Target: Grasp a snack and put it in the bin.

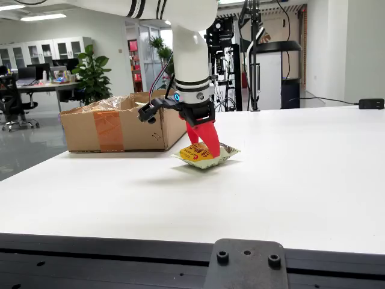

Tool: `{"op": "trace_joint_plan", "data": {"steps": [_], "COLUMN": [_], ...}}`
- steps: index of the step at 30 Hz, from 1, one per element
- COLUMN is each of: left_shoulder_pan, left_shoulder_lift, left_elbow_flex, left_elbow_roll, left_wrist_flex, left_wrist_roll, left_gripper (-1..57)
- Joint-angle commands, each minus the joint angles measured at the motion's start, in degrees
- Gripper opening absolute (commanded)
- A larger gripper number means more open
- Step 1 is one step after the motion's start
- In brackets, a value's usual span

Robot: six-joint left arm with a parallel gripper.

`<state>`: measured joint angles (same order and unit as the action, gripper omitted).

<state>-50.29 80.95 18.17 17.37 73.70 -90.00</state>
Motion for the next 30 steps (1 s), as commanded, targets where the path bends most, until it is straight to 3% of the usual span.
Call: {"op": "trace_joint_plan", "data": {"steps": [1, 13, 30], "left_shoulder_pan": [-0.24, -0.41, -0.57], "left_shoulder_lift": [0.88, 1.61, 1.67], "left_elbow_flex": [-1.22, -2.27, -0.68], "left_elbow_roll": [0.06, 1.90, 2.35], "left_wrist_flex": [-0.05, -0.05, -0.05], "left_wrist_roll": [0.00, 0.00, 0.00], "left_gripper": [55.0, 47.2, 44.1]}}
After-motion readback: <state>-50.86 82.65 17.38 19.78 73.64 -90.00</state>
